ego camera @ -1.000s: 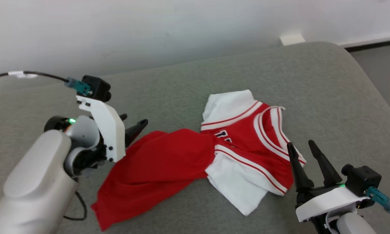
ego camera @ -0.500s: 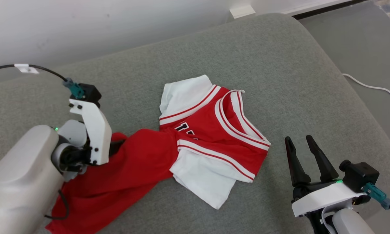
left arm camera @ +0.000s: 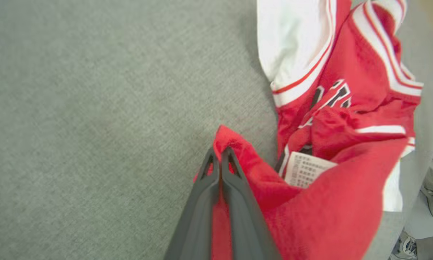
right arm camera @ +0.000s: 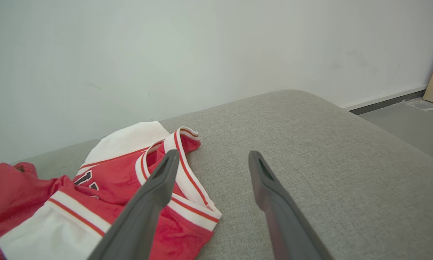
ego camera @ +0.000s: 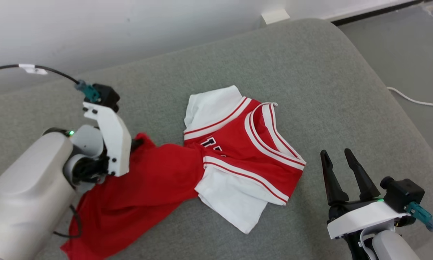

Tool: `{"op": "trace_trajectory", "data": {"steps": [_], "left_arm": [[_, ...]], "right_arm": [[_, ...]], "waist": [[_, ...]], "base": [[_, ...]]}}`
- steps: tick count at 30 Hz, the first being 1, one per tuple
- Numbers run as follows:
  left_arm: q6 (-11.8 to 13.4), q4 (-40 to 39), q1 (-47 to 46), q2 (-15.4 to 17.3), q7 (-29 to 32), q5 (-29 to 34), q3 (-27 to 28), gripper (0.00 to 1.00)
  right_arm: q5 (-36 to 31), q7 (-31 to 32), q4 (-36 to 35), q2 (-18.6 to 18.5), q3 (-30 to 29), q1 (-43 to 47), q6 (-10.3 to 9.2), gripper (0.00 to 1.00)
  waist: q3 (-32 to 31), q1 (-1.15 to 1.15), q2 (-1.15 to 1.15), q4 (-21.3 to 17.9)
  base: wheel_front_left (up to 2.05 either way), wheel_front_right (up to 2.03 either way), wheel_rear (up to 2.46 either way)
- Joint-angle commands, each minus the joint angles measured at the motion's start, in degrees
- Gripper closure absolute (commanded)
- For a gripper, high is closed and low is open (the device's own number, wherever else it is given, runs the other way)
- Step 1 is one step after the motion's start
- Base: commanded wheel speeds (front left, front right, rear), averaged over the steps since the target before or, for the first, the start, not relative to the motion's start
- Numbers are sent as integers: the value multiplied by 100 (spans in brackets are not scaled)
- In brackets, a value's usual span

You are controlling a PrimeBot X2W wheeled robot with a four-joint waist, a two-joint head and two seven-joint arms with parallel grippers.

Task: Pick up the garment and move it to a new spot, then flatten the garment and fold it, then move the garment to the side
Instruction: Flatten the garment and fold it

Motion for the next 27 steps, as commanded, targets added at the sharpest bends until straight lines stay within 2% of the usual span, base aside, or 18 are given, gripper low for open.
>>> {"op": "trace_trajectory", "data": {"steps": [1,4,9,14,22,27], "left_arm": [[10,-48,-94,-27,-121,-82,0,100],[11,-197,-155,-48,-422,-353,-67,100],[10,-663,-164,47,-523,-949,-171,100],[10,-1377,-4,359,-469,-1420,-246,100],[39,-2073,544,1035,-666,-1602,-195,100],[15,-2724,1291,1201,-596,-2376,-152,100]], "right_arm": [[-35,-18,25,-53,-19,51,-15,0],[-65,-17,84,-139,-30,154,-15,0],[-60,21,136,-292,-35,346,-15,0],[-43,142,70,-403,-94,560,-15,0],[-76,303,-147,-462,-302,905,-15,0],[-133,382,-278,-448,-439,1103,-15,0]], "waist": [[-195,-1,0,143],[-518,-1,0,371],[-1005,-1,0,844],[-1333,-1,0,1326],[-1529,-1,0,1975],[-1582,-1,0,2181]], "base": [[0,0,0],[0,0,0],[0,0,0],[0,0,0],[0,0,0],[0,0,0]]}}
